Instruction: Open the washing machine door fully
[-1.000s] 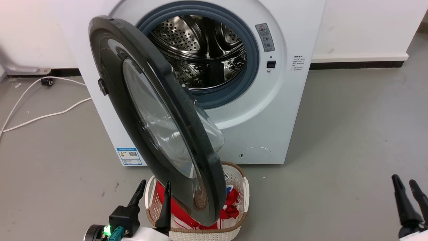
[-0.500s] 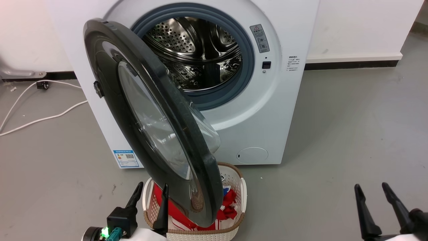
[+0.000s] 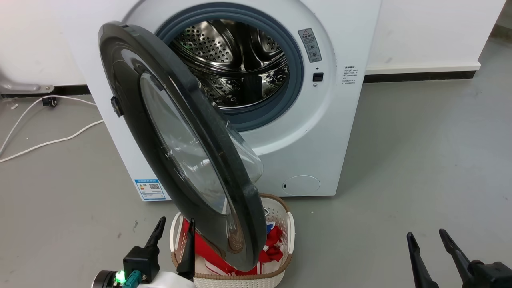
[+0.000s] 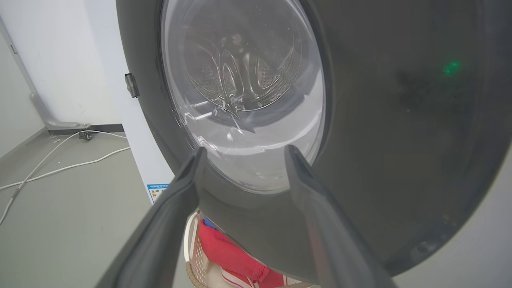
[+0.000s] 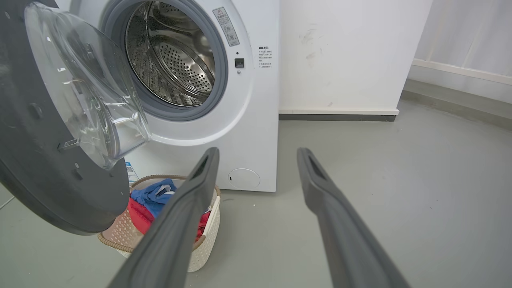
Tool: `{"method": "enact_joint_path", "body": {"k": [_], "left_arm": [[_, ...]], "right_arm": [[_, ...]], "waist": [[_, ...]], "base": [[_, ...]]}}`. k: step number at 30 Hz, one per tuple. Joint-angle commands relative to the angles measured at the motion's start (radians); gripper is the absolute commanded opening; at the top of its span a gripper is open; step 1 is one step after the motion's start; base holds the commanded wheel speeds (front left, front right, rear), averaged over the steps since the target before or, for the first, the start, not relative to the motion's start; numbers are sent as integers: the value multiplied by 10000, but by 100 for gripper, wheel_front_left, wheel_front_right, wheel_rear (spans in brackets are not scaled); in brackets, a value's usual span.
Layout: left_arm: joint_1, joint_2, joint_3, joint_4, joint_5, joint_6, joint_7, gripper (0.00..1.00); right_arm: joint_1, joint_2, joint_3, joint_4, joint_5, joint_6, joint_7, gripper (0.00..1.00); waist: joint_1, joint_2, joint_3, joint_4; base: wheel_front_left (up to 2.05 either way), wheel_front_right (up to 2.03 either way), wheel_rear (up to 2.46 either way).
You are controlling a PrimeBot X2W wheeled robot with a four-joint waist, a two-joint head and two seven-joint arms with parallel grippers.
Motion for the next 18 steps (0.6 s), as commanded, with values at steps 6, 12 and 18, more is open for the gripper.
{"method": "enact_joint_path", "body": {"k": [6, 12, 18], "left_arm": [[-172, 88, 40, 69, -106, 20, -26, 0], [-418, 29, 127, -216, -271, 223, 75, 0], [-868, 95, 266, -932, -380, 403, 460, 0]], "right_arm": [[44, 106, 125, 92, 25, 1, -48, 100], [32, 130, 164, 146, 52, 1, -41, 100], [-21, 167, 149, 168, 58, 1, -88, 100]], "waist": [[0, 0, -13, -56], [0, 0, -46, -58], [0, 0, -45, -34]], "base": [[0, 0, 0], [0, 0, 0], [0, 0, 0]]}}
